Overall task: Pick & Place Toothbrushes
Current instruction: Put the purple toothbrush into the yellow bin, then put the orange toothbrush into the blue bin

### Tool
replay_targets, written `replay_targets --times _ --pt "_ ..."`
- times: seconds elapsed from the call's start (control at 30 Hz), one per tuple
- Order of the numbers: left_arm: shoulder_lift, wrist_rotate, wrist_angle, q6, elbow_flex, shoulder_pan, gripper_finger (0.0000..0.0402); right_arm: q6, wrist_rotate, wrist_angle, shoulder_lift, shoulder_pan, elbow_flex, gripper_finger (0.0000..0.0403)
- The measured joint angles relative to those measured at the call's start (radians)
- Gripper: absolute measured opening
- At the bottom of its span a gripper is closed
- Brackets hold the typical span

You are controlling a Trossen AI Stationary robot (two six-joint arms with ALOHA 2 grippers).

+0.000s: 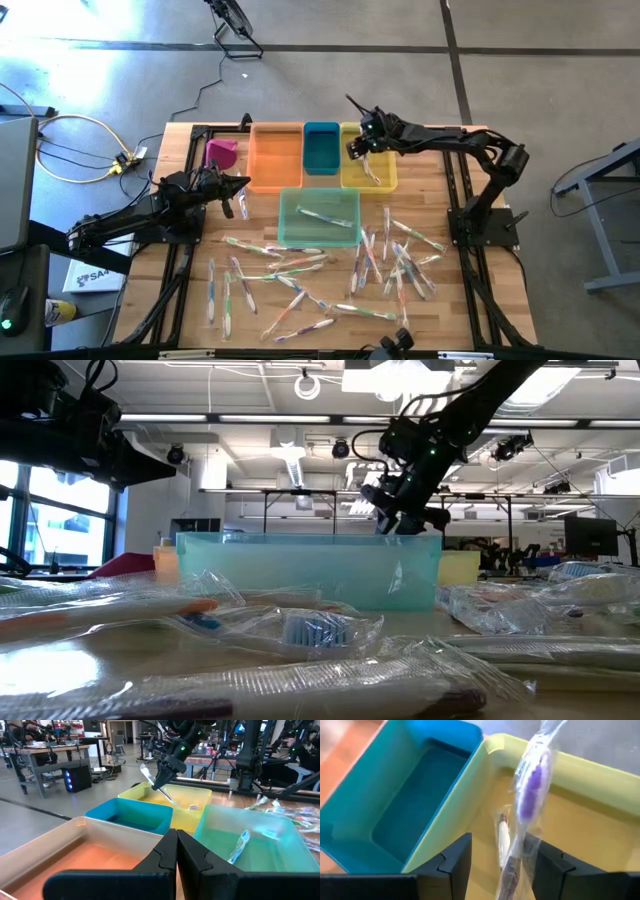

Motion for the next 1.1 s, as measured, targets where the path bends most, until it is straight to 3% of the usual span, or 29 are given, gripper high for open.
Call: replay_targets --times 0.27,0.47,0.97,1.1 --pt "0.000 0.000 0.001 0.000 0.000 0.000 0.0000 -0.128 0.234 0.008 0.002 0.070 0.000 0.0160" --pt "0.000 0.001 0.001 -0.001 0.000 0.000 0.0000 -0.154 0.237 0.025 0.002 0.101 0.000 0.0160" --pt "0.000 0.002 0.002 -0.004 0.000 0.000 0.0000 -0.152 -0.061 0.063 -0.110 0.157 0.000 0.0159" --pt "0.000 0.002 0.002 -0.006 0.000 0.000 0.0000 -0.180 -0.095 0.071 -0.113 0.171 0.000 0.0136"
